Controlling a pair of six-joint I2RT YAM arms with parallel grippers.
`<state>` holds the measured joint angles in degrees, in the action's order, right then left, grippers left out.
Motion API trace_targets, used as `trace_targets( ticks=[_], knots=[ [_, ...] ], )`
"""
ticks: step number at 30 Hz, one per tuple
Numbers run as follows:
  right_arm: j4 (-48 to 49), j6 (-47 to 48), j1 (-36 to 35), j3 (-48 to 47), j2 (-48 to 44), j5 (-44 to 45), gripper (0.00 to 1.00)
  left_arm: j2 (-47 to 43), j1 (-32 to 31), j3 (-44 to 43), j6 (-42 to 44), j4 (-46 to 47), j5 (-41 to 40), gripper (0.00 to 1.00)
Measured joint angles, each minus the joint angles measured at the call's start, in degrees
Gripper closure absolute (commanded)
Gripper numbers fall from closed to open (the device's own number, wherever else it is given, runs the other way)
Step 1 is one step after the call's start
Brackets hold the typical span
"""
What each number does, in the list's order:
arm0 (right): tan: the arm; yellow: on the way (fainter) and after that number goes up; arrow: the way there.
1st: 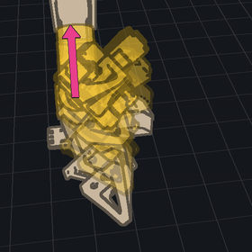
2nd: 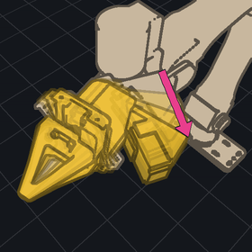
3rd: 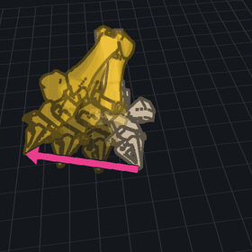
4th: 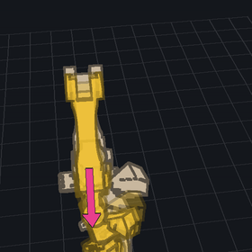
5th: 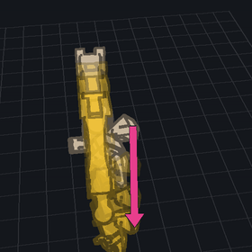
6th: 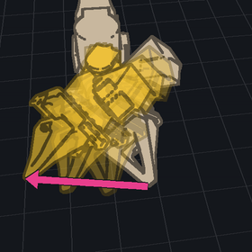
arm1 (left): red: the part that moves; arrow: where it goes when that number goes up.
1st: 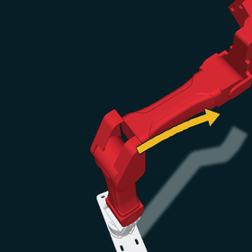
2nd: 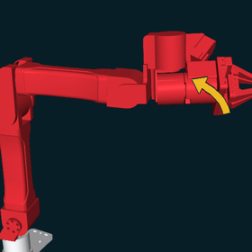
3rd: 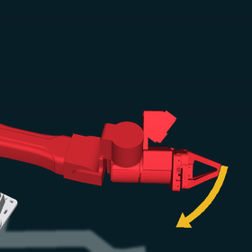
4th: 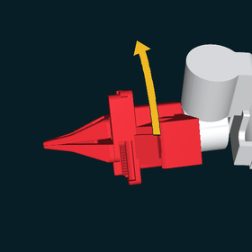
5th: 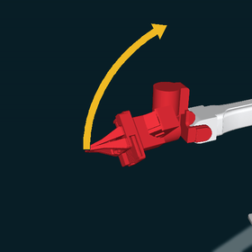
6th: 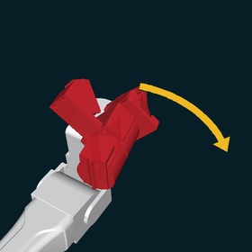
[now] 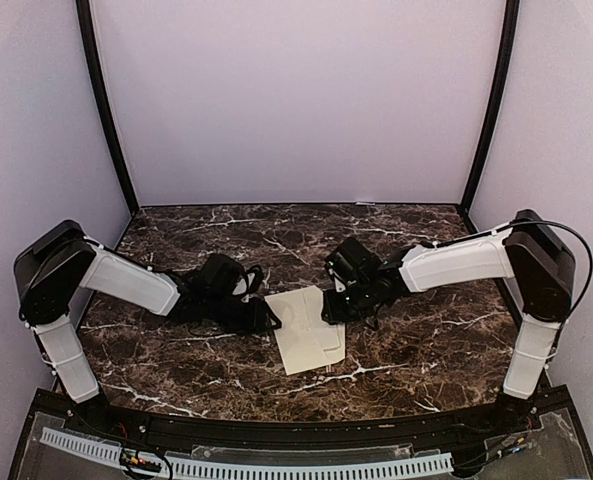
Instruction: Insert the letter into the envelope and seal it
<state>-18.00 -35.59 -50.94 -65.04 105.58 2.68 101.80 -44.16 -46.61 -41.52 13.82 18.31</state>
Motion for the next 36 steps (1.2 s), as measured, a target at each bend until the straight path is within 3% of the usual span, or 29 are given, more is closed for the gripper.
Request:
trace_targets(
  ticks=[19, 36],
  knots=[
    [0.85, 0.68, 0.50, -1.09, 2.47, -0.87, 0.75, 2.36, 0.02, -1.49, 0.61, 1.29, -0.33, 0.71],
    [5.11, 0.92, 0.76, -1.09, 4.04, -9.09, 0.78, 3.48, 0.02, -1.75, 0.57, 3.17, 0.13, 0.75]
  ],
)
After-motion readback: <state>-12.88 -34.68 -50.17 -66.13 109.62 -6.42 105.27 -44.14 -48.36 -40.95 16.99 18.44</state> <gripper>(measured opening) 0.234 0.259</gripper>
